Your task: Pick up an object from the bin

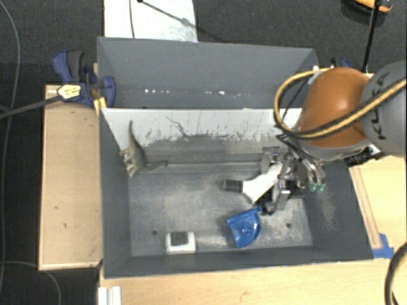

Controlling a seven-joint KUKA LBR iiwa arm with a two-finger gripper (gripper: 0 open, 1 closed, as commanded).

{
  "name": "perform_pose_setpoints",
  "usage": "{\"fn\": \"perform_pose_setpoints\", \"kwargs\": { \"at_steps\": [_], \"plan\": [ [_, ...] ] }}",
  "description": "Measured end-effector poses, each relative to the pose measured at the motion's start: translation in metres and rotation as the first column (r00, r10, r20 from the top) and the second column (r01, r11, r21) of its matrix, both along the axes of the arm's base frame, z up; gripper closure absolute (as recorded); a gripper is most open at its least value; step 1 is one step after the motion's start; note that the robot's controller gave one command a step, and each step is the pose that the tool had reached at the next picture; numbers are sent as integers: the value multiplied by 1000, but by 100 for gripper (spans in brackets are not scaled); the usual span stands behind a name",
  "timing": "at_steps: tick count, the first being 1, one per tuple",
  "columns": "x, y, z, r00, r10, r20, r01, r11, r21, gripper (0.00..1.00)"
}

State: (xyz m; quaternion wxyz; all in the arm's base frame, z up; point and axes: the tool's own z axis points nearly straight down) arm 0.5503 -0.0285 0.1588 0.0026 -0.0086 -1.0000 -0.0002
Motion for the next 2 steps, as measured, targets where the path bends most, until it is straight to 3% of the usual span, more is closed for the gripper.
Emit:
{"fn": "perform_pose_setpoints", "kwargs": {
  "at_steps": [1, 2],
  "plan": [
    [2, 0, 5, 1000, 1, 8, -1, 1000, 0, 0],
    [30, -26, -69, 997, 72, 8, -72, 997, -1, 0]
  ]
}}
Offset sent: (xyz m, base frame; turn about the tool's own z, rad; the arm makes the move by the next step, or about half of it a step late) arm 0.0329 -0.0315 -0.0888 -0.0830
